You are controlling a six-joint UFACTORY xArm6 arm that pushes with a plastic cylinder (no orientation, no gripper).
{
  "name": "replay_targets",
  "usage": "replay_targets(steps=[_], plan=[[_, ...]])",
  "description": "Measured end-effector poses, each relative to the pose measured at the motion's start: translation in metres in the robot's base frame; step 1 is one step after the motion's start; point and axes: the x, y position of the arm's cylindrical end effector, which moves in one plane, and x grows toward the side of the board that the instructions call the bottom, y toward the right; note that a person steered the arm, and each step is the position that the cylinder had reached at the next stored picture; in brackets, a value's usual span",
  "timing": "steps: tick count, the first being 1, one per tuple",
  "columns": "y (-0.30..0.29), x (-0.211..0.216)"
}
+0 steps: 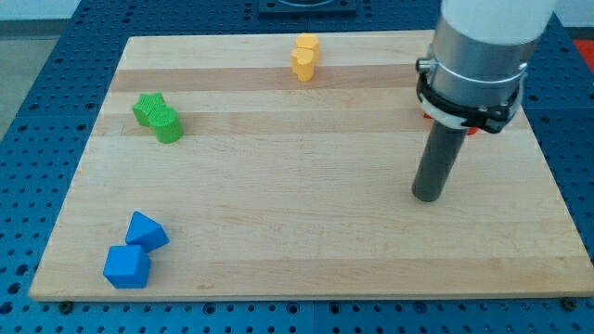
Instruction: Nudge the red circle along with red star up a bit
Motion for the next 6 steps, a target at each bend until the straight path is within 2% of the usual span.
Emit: replay_targets(steps=[1,2,6], plan=[[0.065,0.0],[0.102,0.0],[0.103,0.0]])
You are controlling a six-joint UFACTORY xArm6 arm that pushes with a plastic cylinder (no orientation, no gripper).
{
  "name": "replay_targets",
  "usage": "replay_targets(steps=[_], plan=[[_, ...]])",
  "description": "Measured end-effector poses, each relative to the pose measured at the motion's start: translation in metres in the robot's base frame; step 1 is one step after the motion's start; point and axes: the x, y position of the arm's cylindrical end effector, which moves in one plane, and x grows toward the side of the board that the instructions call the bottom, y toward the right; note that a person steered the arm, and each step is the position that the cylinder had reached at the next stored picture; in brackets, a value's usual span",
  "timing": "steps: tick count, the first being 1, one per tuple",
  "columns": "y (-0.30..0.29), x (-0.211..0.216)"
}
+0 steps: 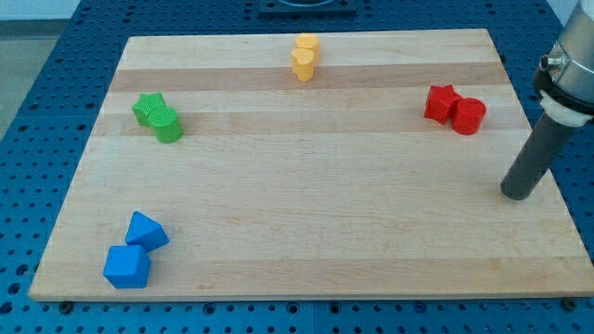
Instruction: Nudge the red circle along with red star up a bit
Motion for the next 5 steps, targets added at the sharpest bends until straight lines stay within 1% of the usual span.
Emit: replay_targets(steps=[1,2,3,4,5], plan=[[0.0,-0.003],[0.0,-0.057],[0.0,-0.14],[0.0,-0.146],[0.0,-0.184]])
